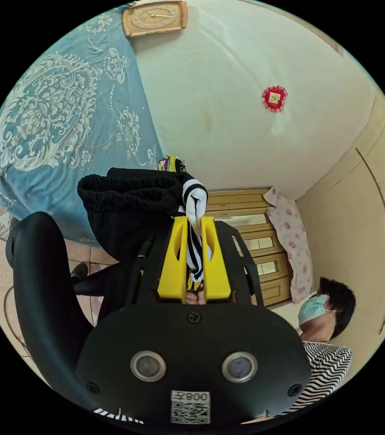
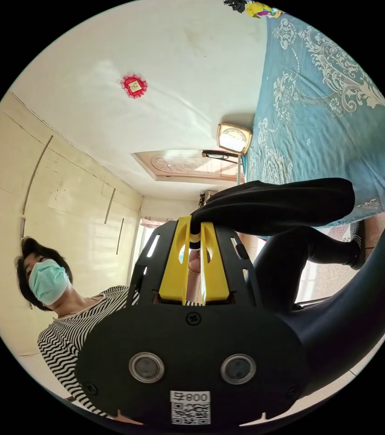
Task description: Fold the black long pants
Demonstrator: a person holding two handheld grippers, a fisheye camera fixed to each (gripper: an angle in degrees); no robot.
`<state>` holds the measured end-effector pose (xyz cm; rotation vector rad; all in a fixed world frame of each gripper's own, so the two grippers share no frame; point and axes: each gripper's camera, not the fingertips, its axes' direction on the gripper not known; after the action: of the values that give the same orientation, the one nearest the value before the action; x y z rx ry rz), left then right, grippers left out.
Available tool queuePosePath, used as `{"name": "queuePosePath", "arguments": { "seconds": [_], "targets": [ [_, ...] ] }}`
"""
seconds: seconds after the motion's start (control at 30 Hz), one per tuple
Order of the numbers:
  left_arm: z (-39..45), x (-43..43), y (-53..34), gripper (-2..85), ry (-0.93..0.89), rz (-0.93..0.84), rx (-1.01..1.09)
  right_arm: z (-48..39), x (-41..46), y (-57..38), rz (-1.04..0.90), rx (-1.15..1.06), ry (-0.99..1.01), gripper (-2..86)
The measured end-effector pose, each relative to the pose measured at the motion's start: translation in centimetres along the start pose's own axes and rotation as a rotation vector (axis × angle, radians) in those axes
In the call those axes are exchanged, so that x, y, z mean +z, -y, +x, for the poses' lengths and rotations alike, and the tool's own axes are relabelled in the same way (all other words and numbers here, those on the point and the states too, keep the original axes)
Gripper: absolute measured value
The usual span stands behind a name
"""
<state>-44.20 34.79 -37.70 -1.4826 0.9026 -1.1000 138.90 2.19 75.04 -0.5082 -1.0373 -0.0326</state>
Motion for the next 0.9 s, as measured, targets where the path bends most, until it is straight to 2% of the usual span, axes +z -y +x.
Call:
{"name": "queuePosePath", "arguments": {
  "seconds": [0.23,0.47,0.7,0.9],
  "targets": [
    [-6.6,13.9,5.6,5.7,0.064,-0.065,-0.051,-1.4,-6.3,2.0,0.061,0.042,-0.008,1.2],
    [-12.6,30.4,13.1,5.5,0.046,-0.145,-0.066,-5.7,-12.5,6.1,0.101,0.053,-0.063,1.0],
    [-13.3,44.9,16.9,5.4,0.105,-0.223,-0.096,-14.1,-19.7,8.0,0.176,0.100,-0.088,0.9],
    [-12.9,59.8,17.9,5.3,0.149,-0.360,-0.097,-23.4,-27.6,7.3,0.270,0.139,-0.096,0.8]
  ]
}}
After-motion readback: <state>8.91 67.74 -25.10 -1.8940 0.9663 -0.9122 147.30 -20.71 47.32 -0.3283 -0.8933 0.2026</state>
